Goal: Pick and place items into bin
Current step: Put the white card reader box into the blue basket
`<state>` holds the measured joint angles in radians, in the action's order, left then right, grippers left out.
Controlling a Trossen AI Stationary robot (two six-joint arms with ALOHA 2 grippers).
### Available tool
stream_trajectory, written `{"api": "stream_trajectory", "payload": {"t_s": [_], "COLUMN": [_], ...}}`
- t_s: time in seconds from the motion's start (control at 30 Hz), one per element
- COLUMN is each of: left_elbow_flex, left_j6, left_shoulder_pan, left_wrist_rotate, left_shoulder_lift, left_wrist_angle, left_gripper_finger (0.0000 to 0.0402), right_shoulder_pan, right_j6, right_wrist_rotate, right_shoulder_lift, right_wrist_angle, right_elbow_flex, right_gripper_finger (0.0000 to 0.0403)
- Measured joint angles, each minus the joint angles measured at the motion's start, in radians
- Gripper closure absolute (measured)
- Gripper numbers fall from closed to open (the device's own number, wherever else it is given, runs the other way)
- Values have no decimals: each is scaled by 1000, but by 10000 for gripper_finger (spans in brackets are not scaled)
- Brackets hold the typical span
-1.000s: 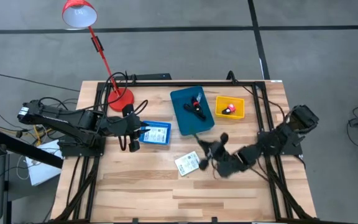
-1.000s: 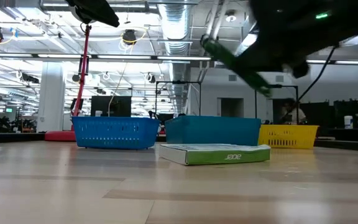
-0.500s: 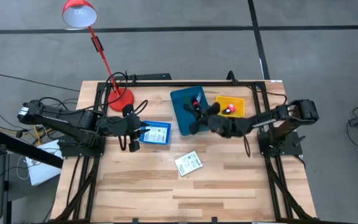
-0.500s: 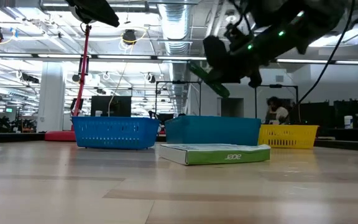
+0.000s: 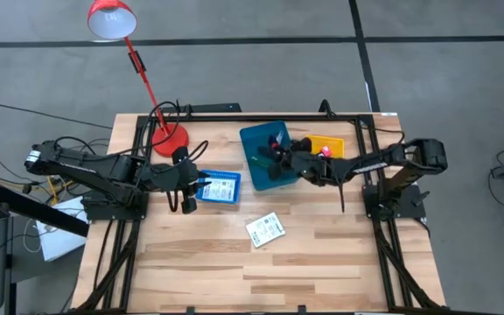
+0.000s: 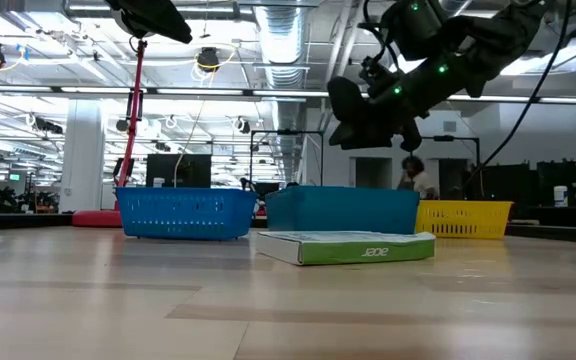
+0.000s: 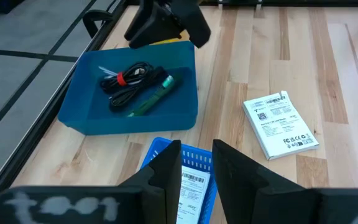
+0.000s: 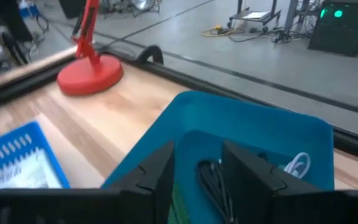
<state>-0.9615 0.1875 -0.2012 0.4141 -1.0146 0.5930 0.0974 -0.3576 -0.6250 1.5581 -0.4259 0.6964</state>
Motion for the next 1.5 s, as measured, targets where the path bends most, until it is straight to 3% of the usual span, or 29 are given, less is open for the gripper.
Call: {"api": "stream_trajectory", "payload": {"t_s": [0.27,0.57,1.0,1.5], "left_elbow_flex": [0,0,0,0], "left_j6": [0,0,0,0], "left_shoulder_pan": [0,0,0,0], "left_wrist_rotate": [0,0,0,0], "left_shoulder_lift": [0,0,0,0], "left_wrist_angle": [0,0,0,0], "left_gripper_finger": [321,321,321,321], "right_shoulder_pan": [-73,-273,-549,-681], "right_j6": [32,56,-353,-263], "right_wrist_rotate": [-2,-2,-4,-5], "right_shoulder_lift": [0,1,1,1], "right_wrist_angle": [72,155,581,600], "right_elbow_flex": [0,0,0,0], "right_gripper_finger": [260,270,281,280]}}
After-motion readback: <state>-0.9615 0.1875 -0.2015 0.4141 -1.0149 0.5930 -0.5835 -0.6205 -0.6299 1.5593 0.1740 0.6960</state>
